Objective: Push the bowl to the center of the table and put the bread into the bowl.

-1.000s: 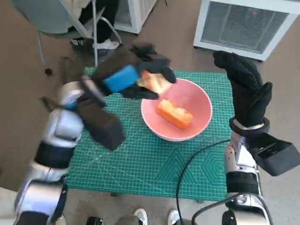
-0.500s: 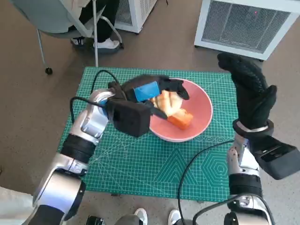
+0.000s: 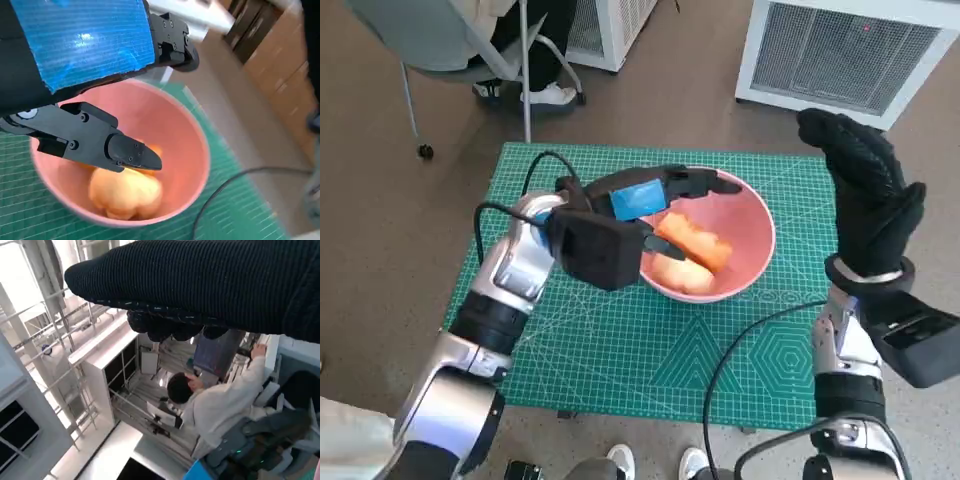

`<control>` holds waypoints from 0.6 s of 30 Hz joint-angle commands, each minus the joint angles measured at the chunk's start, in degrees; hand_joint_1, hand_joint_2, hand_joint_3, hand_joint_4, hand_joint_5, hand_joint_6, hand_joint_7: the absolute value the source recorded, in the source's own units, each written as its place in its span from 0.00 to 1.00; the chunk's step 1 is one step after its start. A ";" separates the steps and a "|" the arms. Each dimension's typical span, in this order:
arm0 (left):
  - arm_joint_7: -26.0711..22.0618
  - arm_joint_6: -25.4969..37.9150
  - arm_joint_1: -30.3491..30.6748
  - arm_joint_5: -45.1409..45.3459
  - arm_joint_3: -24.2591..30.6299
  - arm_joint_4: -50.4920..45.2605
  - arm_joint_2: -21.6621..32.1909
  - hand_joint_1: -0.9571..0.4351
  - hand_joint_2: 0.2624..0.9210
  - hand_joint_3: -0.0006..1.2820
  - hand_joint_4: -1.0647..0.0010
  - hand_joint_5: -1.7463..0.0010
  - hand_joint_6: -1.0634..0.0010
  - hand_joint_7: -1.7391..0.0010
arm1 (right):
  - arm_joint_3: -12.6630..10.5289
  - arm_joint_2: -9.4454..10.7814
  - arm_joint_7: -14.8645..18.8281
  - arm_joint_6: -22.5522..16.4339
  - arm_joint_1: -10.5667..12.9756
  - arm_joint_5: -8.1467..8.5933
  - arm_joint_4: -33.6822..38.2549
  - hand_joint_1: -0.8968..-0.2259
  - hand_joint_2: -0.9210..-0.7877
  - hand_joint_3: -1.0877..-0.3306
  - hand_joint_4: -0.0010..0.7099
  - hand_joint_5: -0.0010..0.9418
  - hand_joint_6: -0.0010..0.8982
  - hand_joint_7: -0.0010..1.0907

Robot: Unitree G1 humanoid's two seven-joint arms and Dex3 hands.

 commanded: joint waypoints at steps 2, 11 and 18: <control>8.09 -6.14 3.99 -4.25 5.19 -0.97 -3.28 0.36 1.00 0.08 1.00 1.00 0.97 0.84 | -0.06 -0.90 -0.71 0.82 -0.13 -1.06 0.60 0.45 0.00 0.44 0.53 0.00 0.24 0.31; 18.77 -17.07 6.95 -8.40 10.80 1.04 -9.09 0.37 1.00 0.22 1.00 1.00 0.99 0.88 | 0.01 -1.05 -0.39 2.32 -2.02 -0.06 0.99 0.44 0.00 0.44 0.54 0.00 0.24 0.31; 20.51 -17.21 9.39 -13.38 13.16 -2.95 -12.13 0.39 1.00 0.29 0.97 0.99 0.96 0.89 | 0.39 -0.70 -0.40 4.29 -2.84 0.76 -0.91 0.45 0.00 0.45 0.54 0.00 0.25 0.31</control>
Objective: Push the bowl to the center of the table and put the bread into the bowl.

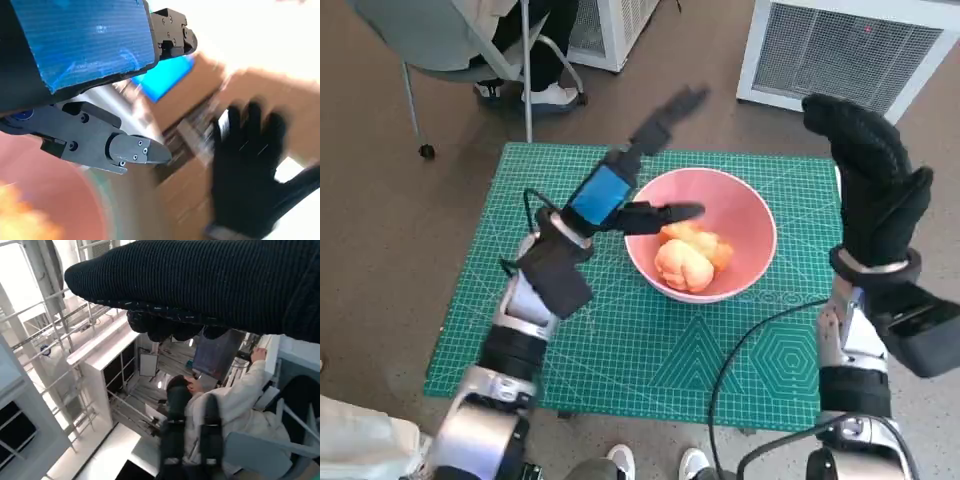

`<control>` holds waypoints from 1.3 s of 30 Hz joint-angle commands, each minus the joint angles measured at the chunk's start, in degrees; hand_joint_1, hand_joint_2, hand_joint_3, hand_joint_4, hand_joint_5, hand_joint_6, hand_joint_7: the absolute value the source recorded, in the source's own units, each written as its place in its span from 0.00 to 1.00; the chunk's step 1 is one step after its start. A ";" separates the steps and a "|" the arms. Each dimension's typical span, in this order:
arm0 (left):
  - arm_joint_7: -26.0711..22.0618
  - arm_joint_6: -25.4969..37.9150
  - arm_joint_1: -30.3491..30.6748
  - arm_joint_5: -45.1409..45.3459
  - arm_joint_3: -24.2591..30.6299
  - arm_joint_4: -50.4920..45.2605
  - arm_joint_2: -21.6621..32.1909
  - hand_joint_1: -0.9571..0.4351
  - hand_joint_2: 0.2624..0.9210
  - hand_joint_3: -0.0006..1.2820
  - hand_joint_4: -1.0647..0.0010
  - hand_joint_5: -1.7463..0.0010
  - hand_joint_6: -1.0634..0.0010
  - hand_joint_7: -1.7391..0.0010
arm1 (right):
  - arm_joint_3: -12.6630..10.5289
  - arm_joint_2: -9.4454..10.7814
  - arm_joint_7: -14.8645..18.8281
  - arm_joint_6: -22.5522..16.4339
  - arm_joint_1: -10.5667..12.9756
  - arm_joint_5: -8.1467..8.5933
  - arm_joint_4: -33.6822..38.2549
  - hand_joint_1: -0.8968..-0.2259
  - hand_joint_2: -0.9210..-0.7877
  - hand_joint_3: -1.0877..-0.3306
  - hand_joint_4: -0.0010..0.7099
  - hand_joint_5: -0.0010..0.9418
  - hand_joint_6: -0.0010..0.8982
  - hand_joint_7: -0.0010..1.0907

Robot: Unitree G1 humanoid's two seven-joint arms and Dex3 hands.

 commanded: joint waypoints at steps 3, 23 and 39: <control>0.12 0.70 2.59 -4.69 1.77 -4.89 -1.98 0.39 1.00 0.31 0.95 0.99 0.96 0.88 | 0.43 0.16 -0.46 2.32 -0.06 0.00 -1.71 0.45 0.00 0.45 0.54 0.00 0.26 0.32; -3.20 8.42 6.70 -15.63 3.83 -18.45 -3.78 0.35 1.00 0.36 0.92 0.99 1.00 0.77 | 1.25 -0.62 -4.72 4.23 -1.01 -5.29 -5.04 0.45 0.00 0.45 0.54 0.00 0.26 0.32; -4.42 12.66 8.38 -16.88 4.59 -23.52 -2.50 0.35 1.00 0.36 0.95 1.00 1.00 0.79 | 2.15 -1.23 -6.34 5.93 -0.18 -7.67 -7.68 0.45 0.00 0.43 0.54 0.00 0.25 0.33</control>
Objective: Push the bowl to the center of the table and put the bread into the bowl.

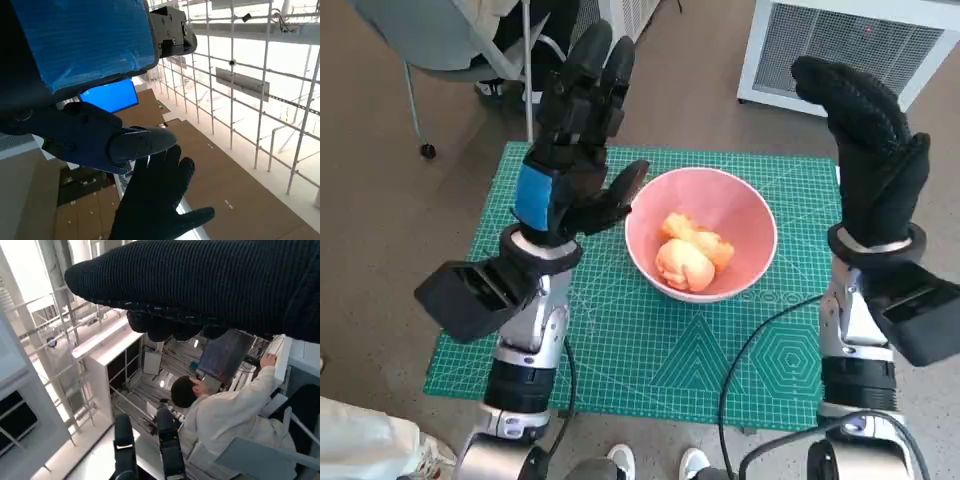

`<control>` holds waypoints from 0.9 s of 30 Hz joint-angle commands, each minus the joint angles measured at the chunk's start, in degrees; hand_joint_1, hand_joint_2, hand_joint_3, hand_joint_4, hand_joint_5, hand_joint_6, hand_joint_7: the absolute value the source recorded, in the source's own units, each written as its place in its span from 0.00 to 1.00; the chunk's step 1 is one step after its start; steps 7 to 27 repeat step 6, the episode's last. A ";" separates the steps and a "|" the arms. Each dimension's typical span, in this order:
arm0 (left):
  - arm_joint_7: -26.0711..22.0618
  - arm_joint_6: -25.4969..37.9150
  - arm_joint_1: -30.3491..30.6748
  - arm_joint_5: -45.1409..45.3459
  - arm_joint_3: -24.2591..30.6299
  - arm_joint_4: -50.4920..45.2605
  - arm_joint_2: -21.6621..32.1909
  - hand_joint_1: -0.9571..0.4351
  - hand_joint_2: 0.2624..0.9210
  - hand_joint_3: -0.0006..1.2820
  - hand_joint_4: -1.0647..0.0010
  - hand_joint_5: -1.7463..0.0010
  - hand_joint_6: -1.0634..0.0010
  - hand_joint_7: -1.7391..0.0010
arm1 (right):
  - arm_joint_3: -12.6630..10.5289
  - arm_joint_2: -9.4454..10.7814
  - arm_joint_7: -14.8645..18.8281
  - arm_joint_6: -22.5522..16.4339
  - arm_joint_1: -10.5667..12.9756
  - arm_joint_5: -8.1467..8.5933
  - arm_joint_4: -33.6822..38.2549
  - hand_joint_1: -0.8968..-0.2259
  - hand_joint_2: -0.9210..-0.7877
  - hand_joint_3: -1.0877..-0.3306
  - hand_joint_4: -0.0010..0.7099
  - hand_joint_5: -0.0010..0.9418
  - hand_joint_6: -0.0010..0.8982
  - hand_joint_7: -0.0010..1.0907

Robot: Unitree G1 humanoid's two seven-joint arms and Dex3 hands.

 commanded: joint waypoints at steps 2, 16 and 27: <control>-0.10 1.43 1.16 0.37 0.61 -2.12 0.95 0.35 1.00 0.36 0.95 1.00 1.00 0.79 | 0.48 -0.43 -0.42 1.03 1.21 -0.64 -0.30 0.45 0.00 0.43 0.54 0.00 0.25 0.34; 0.34 1.81 1.43 1.14 0.83 -3.07 1.45 0.35 1.00 0.36 0.94 1.00 1.00 0.78 | 0.63 -0.41 -0.45 1.23 1.29 -0.50 -0.41 0.46 0.00 0.43 0.54 0.00 0.24 0.34; 0.34 1.81 1.43 1.14 0.83 -3.07 1.45 0.35 1.00 0.36 0.94 1.00 1.00 0.78 | 0.63 -0.41 -0.45 1.23 1.29 -0.50 -0.41 0.46 0.00 0.43 0.54 0.00 0.24 0.34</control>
